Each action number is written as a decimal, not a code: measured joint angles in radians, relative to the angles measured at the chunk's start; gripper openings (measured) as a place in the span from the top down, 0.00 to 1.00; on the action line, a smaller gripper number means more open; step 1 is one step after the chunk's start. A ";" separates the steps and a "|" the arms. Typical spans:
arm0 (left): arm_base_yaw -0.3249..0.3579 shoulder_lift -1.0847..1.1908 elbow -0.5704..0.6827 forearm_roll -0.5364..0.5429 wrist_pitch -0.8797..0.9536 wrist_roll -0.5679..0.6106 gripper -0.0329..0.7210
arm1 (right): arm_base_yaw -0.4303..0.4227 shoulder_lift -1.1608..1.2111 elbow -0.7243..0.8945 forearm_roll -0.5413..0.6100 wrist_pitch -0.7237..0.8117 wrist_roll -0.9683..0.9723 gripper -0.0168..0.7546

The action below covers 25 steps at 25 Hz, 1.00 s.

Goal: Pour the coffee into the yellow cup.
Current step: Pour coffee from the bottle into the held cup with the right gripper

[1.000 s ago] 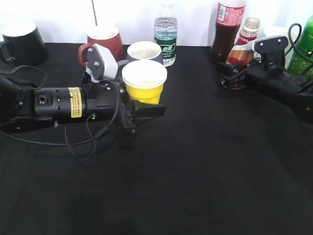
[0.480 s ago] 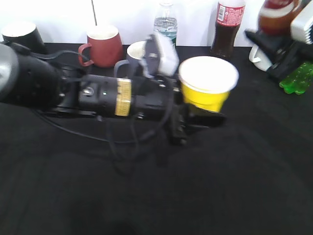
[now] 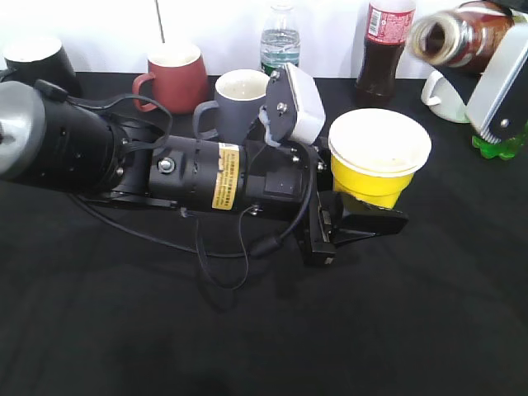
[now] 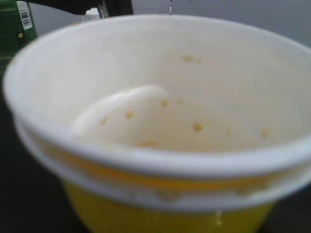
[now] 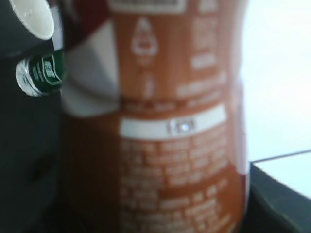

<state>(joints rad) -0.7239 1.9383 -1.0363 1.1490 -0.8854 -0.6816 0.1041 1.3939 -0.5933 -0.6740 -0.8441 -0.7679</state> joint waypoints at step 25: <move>0.000 0.000 0.000 0.001 0.010 0.000 0.37 | 0.000 0.009 0.000 -0.019 -0.001 -0.290 0.29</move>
<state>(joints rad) -0.7239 1.9383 -1.0363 1.1504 -0.8754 -0.6816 0.1041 1.4031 -0.5933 -0.6935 -0.8451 -1.0574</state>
